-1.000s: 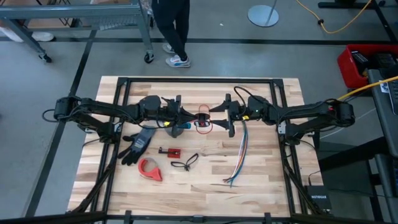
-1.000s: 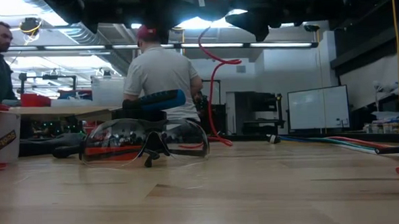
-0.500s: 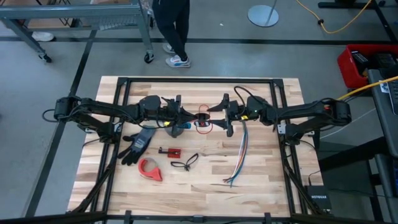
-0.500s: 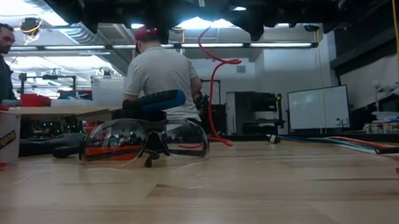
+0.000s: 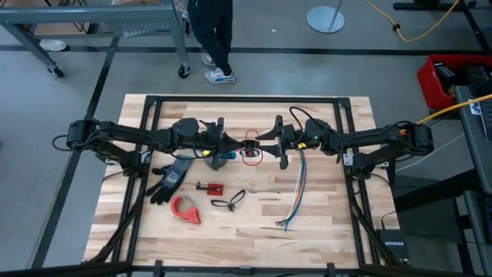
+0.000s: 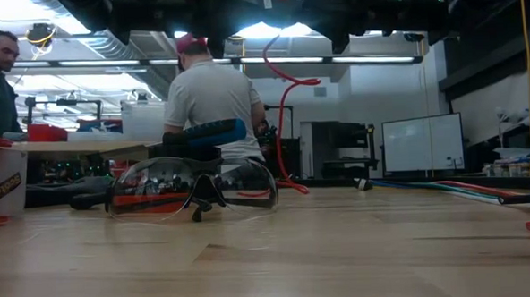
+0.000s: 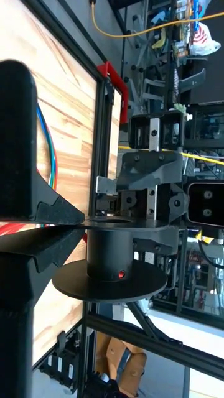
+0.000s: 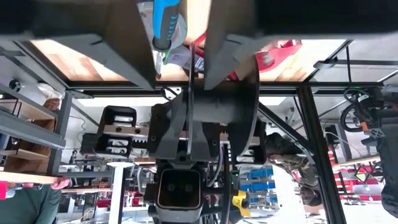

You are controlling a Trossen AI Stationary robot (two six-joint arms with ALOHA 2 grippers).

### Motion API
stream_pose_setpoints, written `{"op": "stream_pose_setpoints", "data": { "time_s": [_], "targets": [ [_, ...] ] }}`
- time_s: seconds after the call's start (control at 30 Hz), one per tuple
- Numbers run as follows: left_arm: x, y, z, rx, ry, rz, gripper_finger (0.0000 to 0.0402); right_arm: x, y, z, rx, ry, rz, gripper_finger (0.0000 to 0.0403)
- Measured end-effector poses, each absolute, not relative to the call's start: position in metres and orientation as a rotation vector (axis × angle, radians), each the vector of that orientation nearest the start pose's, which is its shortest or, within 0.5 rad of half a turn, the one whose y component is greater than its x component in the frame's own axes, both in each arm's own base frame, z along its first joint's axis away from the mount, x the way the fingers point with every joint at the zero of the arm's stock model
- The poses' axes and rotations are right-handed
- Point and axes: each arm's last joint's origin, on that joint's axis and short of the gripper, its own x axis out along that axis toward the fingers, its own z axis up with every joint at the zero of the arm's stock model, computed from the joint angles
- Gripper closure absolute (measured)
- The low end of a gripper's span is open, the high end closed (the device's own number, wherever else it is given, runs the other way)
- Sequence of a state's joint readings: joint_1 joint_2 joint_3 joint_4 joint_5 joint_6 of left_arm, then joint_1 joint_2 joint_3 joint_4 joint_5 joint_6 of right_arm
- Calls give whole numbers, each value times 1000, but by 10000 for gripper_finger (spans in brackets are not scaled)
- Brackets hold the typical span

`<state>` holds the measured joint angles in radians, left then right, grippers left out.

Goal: Coil cords
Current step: Coil the red wire into the black spool

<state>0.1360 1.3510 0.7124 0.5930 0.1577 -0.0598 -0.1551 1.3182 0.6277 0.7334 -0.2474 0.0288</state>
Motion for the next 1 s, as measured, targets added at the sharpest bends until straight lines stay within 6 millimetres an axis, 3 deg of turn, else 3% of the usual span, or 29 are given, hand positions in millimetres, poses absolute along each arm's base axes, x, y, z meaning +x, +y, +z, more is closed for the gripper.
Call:
{"op": "stream_pose_setpoints", "data": {
  "time_s": [0.33,0.73,1.0],
  "targets": [
    [289,35,259,-66,45,-22,401,274,-35,253,19,-40,139,390],
    [289,35,259,-66,44,-19,400,274,-35,254,18,-42,151,395],
    [288,37,261,-53,37,-8,365,273,-35,256,15,-53,150,399]
  ]
}}
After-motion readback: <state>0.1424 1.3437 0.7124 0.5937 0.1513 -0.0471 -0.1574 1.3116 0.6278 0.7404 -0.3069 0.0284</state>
